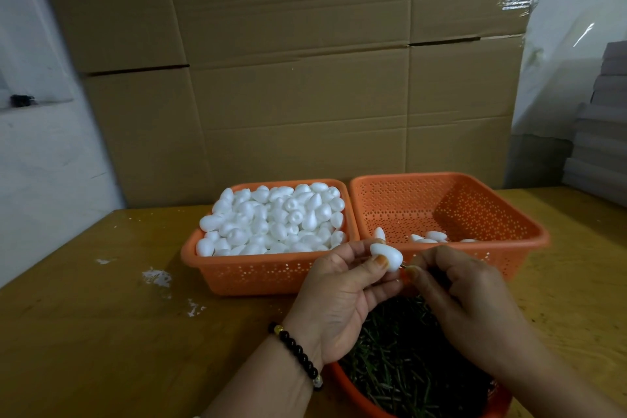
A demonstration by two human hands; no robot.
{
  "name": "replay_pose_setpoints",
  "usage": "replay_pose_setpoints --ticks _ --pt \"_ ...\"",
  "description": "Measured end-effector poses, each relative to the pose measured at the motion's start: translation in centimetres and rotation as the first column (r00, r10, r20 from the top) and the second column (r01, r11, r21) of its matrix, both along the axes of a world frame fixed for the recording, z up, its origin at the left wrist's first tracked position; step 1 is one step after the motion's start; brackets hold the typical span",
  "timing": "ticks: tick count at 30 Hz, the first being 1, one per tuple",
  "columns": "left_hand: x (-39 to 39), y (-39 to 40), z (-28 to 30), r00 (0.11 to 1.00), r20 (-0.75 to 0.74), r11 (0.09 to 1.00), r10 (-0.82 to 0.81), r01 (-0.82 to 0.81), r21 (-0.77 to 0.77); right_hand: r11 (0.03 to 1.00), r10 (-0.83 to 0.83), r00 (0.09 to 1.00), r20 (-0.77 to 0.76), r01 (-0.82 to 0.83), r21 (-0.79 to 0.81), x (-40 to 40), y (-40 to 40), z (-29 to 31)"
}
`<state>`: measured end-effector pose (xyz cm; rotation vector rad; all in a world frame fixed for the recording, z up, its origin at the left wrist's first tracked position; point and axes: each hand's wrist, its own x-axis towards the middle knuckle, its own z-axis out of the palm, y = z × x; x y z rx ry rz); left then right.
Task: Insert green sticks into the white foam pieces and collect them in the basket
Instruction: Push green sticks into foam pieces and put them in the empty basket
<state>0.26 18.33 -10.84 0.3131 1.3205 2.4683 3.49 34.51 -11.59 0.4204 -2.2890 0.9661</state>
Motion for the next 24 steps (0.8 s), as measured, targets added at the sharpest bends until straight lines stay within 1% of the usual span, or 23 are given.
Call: replay_pose_setpoints --ticks 8,13,18,21,24 --pt "0.09 0.44 -0.3 0.999 0.012 0.999 0.032 -0.032 0.038 0.999 -0.028 1.0 -0.011 0.028 0.04 0.06 -0.08 0.13" --pt "0.1 0.53 -0.37 0.999 0.022 0.999 0.029 -0.03 0.039 0.999 -0.025 0.999 0.026 0.025 0.031 0.08 -0.05 -0.03" --pt "0.03 0.59 -0.46 0.998 0.052 0.997 0.037 -0.04 0.06 0.998 -0.035 0.999 -0.015 0.035 0.045 0.11 -0.15 0.01" --pt "0.03 0.56 -0.55 0.998 0.04 0.998 0.044 -0.046 0.042 0.996 -0.048 0.998 -0.048 0.051 0.068 0.09 -0.19 0.0" --pt "0.12 0.56 -0.56 0.999 0.024 0.999 0.031 -0.032 0.03 0.998 -0.046 0.997 -0.054 0.049 0.046 0.09 -0.18 0.03"
